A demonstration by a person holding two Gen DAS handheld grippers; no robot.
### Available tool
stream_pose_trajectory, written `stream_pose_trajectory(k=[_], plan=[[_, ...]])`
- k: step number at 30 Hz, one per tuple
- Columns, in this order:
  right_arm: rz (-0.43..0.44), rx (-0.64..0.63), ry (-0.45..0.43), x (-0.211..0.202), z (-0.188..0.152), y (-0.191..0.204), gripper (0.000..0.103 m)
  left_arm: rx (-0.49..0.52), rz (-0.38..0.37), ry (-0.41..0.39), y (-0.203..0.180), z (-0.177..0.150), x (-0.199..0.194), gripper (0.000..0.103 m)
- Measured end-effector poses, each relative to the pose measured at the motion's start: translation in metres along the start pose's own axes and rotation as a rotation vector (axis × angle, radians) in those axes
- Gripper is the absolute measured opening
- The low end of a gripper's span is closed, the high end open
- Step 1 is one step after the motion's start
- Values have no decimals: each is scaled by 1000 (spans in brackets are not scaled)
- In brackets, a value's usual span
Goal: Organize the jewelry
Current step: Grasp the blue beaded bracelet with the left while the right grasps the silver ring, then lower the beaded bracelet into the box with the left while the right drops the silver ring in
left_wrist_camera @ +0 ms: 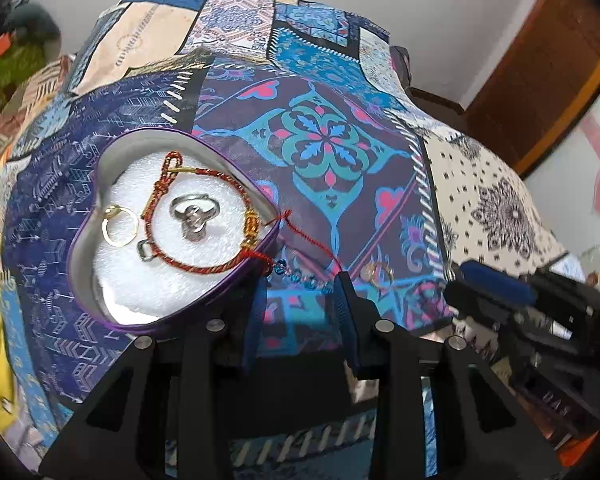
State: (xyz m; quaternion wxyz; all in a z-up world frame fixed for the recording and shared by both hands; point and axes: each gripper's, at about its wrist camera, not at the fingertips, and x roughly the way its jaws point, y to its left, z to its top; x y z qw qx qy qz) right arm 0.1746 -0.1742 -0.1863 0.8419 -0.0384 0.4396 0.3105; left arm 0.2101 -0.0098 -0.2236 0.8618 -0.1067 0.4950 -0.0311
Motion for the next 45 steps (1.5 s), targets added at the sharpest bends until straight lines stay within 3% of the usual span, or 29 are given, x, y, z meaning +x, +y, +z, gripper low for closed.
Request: stream_pose_trajectory(k=[5,6,7,10,18,29,45], plan=[[5,26,-3,1,-1,-6,19,49,110,-37,-15,1,10,28],[7,28,-3,1,-1,-6,19,57,121,-43,-17,1,11,24],[6,26,-5,1,-1,-5,19,58,133,-45,-17,1,12,10],[3,17,-10,-1,-1,-3,19,69,117,-33,-15,2,13,6],[10,6,-24,-9,1,2,19,77,56,-23,-6,-5,-10,5],[21,-24,-67,-21,14,28,19,103,74,-164,12,-9,-83,5],[57,-65,-151,-25,51,69,19,122,59,-319,39,28,-135,5]])
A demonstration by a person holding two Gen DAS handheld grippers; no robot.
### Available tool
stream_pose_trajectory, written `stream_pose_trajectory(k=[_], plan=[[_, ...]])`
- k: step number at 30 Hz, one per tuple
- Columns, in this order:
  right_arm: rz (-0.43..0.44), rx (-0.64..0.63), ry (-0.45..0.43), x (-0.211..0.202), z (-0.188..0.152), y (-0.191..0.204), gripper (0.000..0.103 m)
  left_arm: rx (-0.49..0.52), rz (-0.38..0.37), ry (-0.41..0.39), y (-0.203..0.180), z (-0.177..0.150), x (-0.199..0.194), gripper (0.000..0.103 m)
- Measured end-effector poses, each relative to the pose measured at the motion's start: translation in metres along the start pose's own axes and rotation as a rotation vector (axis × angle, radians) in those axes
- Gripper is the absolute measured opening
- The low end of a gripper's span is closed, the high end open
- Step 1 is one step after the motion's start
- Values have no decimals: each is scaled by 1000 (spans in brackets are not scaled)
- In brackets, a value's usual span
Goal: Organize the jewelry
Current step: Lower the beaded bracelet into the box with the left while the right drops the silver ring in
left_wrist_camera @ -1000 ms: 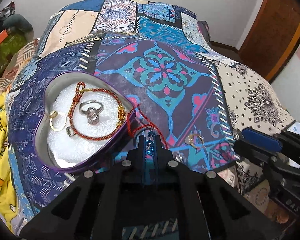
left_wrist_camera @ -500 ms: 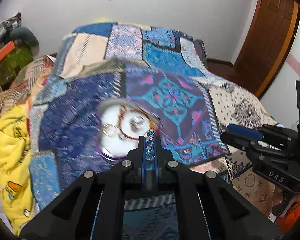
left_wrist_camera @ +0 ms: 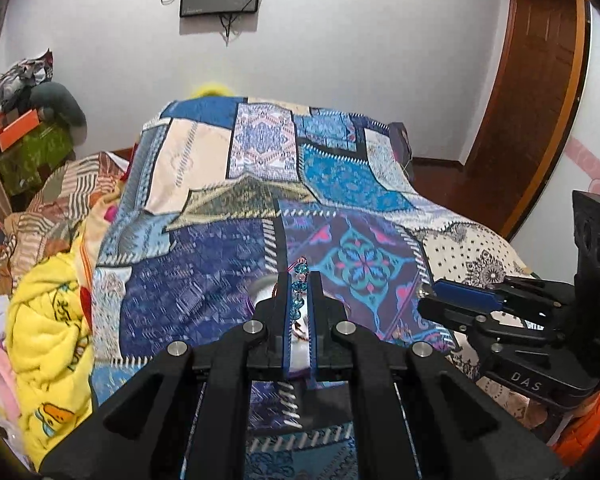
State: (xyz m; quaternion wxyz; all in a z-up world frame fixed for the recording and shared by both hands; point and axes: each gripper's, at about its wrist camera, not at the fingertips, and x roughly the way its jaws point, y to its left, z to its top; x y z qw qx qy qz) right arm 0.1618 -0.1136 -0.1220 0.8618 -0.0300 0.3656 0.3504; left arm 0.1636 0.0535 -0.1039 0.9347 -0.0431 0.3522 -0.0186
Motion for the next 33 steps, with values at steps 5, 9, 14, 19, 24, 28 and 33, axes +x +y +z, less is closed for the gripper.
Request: stream_pose_trajectory(k=[5,9,14,19,24,28,33], plan=[[13,-16,-16,9,13,11,19,17,-19,-13,5,6,3,5],[18,-38,-20,18,22,16,19,22,-42,13,10,3,15,5],[18,-69,-10,34,31,21,19,21,-74,67,16,-10,35,5],[18,-85,17,50,32,24,19,23,-92,111,21,-23,51,5],[35,-86,55,66,31,28,19,18,-107,134,27,-29,60,5],[40,-93,83,75,29,31,19,18,-101,138,31,-31,61,5],[43,-87,103,83,26,31,19,22,-90,141,34,-33,58,6]])
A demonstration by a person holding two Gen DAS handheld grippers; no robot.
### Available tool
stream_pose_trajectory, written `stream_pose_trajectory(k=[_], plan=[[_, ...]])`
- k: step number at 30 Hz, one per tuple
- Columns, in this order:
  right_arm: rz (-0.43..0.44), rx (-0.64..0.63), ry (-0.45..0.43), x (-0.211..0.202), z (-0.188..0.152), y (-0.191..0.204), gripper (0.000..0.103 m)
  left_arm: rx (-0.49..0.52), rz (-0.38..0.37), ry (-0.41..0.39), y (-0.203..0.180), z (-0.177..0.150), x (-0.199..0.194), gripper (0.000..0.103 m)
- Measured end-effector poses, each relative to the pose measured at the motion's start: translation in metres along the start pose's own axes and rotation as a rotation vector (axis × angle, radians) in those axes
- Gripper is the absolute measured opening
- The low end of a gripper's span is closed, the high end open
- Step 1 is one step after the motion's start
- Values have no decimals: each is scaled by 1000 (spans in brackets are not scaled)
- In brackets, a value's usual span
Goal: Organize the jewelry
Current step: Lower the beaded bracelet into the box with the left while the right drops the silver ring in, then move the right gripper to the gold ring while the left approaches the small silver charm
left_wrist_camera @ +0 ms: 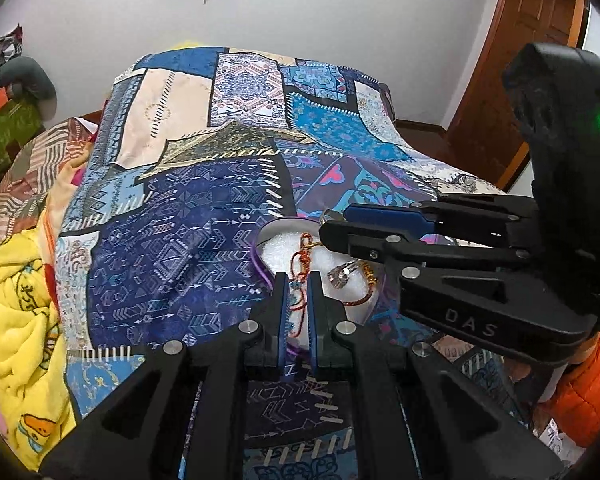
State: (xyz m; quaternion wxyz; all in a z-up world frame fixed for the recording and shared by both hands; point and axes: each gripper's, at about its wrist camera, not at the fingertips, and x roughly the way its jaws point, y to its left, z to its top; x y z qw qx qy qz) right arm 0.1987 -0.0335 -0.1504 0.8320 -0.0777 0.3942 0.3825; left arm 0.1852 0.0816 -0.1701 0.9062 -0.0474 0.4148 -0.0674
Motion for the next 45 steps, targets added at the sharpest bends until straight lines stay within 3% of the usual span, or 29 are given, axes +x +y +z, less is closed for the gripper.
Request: stream_pose_trajectory(k=[5,7,8,19,22,32,36,45], plan=[[2,-14,13,3,-1,3,19,7,62,-23,6,-3,-8,13],[-1,-21,17,5,-1,5,20,-3,84,-32,10,-4,-11,27],[-1,-28,22,6,-1,6,20,-8,96,-38,12,-5,-12,30],[-29,-72,41,7,-2,13,23,-37,152,-44,23,-11,-19,42],[-42,-60,35,2,-4,10,30,-40,160,-44,22,-11,-21,43],[-71,-20,-8,-35,-11,0,31,-22,165,-59,2,-9,-35,46],[-86,-1,-27,-55,-17,-4,31,-4,160,-73,-13,-8,-44,52],[-149,52,-41,-92,-41,-26,31,45,113,-59,-50,-12,-50,55]])
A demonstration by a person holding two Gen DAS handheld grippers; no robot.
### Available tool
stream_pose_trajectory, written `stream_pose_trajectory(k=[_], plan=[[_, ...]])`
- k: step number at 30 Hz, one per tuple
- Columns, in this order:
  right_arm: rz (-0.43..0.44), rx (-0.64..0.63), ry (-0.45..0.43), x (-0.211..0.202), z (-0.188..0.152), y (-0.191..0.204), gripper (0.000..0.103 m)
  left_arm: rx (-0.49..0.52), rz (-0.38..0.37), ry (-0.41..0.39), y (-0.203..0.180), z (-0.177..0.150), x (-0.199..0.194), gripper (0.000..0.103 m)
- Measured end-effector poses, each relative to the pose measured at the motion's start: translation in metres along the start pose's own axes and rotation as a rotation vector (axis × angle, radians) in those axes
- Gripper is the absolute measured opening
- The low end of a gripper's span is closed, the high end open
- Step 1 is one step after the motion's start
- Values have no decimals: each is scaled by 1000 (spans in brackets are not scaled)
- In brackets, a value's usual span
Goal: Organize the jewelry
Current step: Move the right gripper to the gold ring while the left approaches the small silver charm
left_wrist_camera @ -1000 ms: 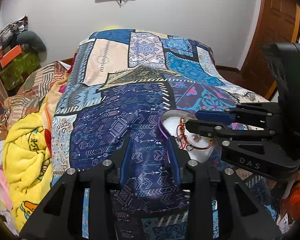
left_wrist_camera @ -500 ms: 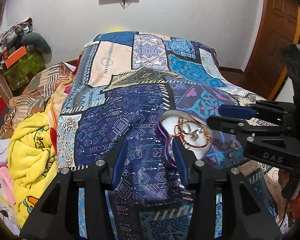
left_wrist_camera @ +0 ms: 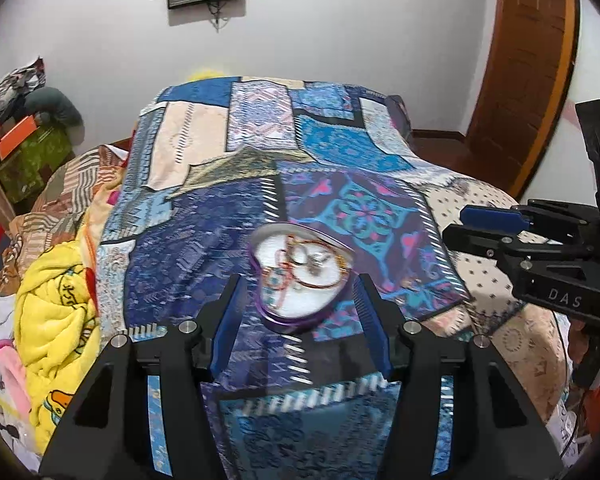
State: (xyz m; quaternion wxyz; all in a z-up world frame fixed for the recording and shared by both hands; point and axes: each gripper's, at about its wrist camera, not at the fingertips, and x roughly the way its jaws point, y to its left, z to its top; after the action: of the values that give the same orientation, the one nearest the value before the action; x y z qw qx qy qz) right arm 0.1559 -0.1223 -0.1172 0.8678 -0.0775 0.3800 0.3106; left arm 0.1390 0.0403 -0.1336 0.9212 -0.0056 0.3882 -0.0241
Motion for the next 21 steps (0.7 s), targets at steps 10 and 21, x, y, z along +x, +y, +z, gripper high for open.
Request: stream_pose_trajectory(k=[10,21], plan=[[-36,66,37,-14,-32,-31,31,28,-47,117,-36,-24,35,56],[-44,129,95,-7,-58,-56,31,58,-155,207,-70,-35,74,56]])
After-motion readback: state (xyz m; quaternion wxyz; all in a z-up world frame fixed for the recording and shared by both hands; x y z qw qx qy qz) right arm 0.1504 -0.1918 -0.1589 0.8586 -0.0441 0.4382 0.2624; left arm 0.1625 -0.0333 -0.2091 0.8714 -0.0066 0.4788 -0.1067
